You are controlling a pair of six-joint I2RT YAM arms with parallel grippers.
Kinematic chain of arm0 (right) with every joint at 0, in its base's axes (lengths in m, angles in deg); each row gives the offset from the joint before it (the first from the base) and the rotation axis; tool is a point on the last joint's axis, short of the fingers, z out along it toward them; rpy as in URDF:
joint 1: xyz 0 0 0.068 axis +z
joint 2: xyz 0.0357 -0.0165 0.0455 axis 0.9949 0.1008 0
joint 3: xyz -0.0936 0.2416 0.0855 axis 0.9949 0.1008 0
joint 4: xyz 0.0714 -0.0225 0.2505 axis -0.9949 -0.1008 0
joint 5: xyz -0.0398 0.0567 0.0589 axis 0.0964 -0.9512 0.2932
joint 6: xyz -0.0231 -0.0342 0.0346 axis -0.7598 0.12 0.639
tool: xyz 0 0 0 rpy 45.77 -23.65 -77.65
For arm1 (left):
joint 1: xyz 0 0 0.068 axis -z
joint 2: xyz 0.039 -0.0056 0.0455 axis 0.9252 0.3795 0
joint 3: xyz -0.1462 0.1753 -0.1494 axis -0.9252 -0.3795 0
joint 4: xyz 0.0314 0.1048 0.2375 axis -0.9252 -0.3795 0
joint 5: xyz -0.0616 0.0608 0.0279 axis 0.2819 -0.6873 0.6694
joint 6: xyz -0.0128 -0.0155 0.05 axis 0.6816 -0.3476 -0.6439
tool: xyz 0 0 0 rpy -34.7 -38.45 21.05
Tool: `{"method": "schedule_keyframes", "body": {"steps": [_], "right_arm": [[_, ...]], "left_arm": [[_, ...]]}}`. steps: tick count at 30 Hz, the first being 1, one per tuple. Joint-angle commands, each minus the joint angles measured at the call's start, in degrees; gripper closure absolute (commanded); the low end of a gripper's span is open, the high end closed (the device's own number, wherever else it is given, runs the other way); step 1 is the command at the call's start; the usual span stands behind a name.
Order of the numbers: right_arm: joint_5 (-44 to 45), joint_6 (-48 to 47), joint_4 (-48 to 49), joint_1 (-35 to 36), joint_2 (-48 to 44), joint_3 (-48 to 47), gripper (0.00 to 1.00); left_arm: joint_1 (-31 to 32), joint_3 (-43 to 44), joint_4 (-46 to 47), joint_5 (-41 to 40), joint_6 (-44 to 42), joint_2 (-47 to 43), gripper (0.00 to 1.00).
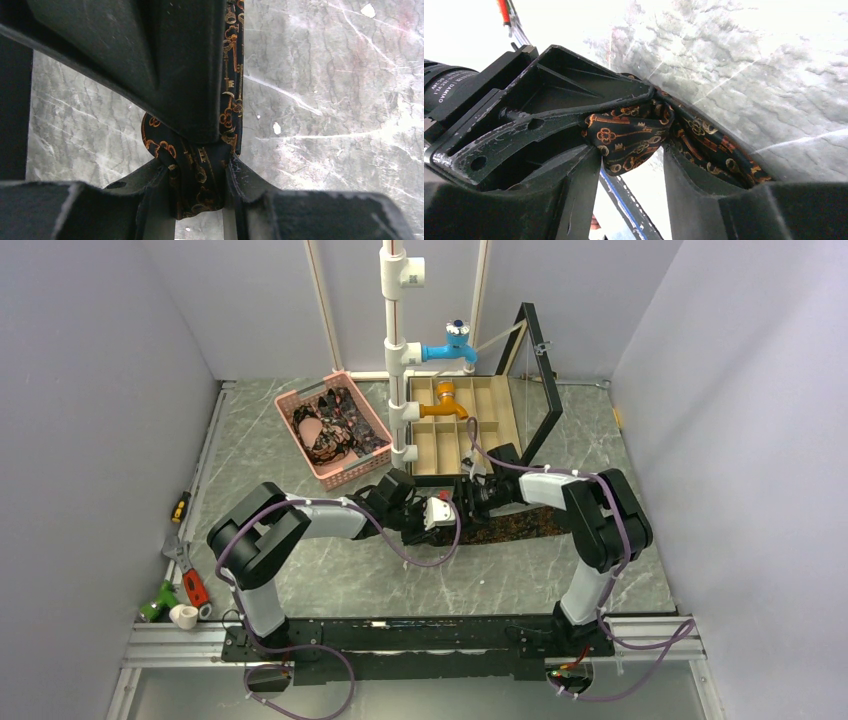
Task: Roll the ties
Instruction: Roll the tie at the center of the board.
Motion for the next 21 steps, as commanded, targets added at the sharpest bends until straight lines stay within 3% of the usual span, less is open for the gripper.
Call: {"method": "schedule_keyframes", "body": {"steps": [1, 10, 17, 19, 21], "right_arm": [[1.33, 0.52, 2.24, -1.42, -1.36, -1.51, 0.47], [-0.21, 3.51, 5.95, -2.33, 1.34, -1.15, 0.51], [-2.78, 0.07, 3.16, -1.45, 1.64, -1.09, 0.54], [-2.42, -1.94, 1.82, -1.34, 1.85, -1.21, 0.62], [-1.02, -3.61, 1.03, -1.33, 2.28, -1.10, 0.79]], "left_arm": [[0.38, -1.56, -8.89, -4.36, -2.64, 2.48, 0.68], [0.40, -1.00, -9.63, -3.29, -3.09, 3.14, 0.68], [0.42, -0.30, -9.73, -3.46, -2.54, 3.79, 0.67], [0.38, -0.09, -9.74, -3.48, -2.31, 3.95, 0.67], [0.40, -0.04, -9.74, -3.48, -1.94, 4.06, 0.66]]}}
